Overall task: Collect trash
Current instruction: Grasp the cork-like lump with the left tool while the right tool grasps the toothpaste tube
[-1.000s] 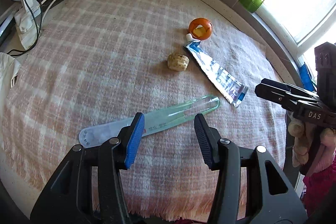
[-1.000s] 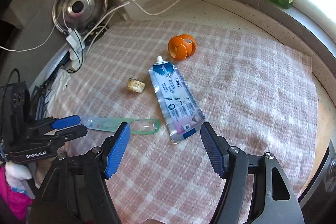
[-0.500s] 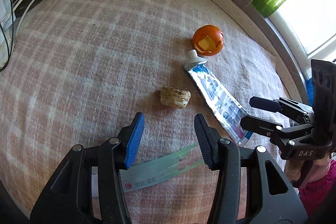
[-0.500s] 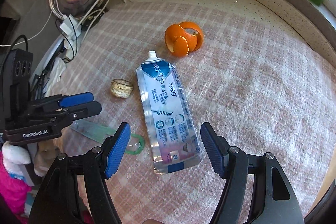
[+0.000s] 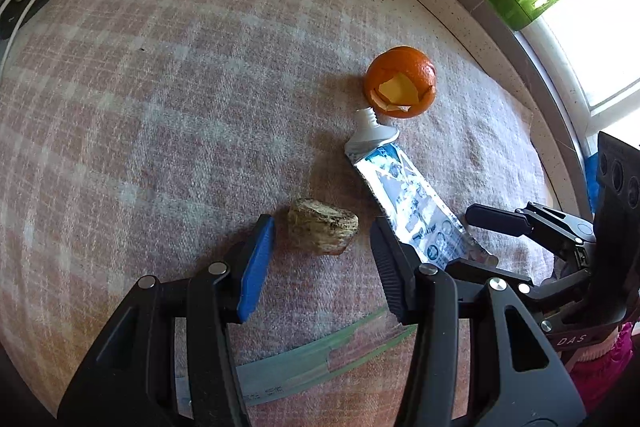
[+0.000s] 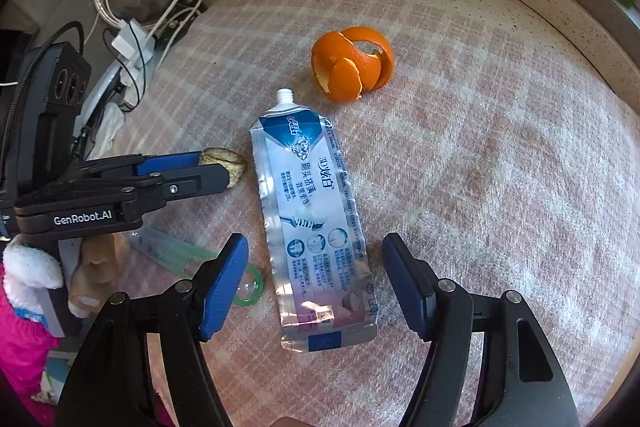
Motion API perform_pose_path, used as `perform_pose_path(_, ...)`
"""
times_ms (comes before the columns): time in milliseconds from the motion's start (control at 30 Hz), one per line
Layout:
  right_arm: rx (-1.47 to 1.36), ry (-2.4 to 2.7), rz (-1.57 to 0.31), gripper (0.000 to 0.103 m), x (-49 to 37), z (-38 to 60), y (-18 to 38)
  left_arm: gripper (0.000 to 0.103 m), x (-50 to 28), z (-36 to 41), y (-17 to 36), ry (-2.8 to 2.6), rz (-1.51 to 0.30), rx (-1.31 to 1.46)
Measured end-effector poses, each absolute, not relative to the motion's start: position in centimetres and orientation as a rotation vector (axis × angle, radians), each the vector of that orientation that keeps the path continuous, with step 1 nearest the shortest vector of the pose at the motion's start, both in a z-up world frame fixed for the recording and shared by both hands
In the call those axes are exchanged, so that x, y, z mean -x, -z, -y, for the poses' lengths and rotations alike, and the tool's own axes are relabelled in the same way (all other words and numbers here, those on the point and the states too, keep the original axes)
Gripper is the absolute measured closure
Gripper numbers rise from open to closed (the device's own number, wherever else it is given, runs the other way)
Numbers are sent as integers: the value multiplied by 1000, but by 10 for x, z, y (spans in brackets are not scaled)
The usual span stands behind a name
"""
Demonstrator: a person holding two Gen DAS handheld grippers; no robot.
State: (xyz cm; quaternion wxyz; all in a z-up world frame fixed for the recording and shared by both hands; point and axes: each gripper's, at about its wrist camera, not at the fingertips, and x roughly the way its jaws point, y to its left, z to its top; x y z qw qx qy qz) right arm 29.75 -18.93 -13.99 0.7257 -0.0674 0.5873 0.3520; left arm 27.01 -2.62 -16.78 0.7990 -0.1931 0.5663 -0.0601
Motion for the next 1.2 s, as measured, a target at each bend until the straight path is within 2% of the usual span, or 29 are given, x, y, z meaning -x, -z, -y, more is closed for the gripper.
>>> perform_pose_path(33, 152, -776, -1295, 34, -298, 188, 140, 54, -272, 27, 170, 133, -1220, 417)
perform_pose_path(100, 154, -775, -1293, 34, -298, 187, 140, 64, -274, 28, 173, 131, -1225, 414)
perform_pose_path(167, 158, -777, -1291, 34, -299, 185, 141, 67, -275, 27, 174, 133, -1213, 431)
perform_pose_path(600, 278, -781, -1278, 34, -311, 147, 156, 67, -264, 4, 170, 82, -1180, 445)
perform_pose_path(667, 278, -788, -1273, 29, -316, 141, 157, 67, -262, -2, 170, 77, -1178, 464)
perform_pose_path(833, 323, -788, -1246, 29, -323, 126, 161, 67, -255, -11, 168, 63, -1164, 470)
perform_pose_path(900, 343, -790, -1229, 32, -322, 122, 162, 67, -253, -13, 167, 56, -1159, 470)
perform_pose_path(967, 370, -783, -1206, 45, -321, 120, 162, 67, -252, -15, 166, 55, -1157, 474)
perform_pose_path(1200, 290, -791, -1189, 46, -321, 136, 153, 67, -244, -23, 159, 42, -1139, 479)
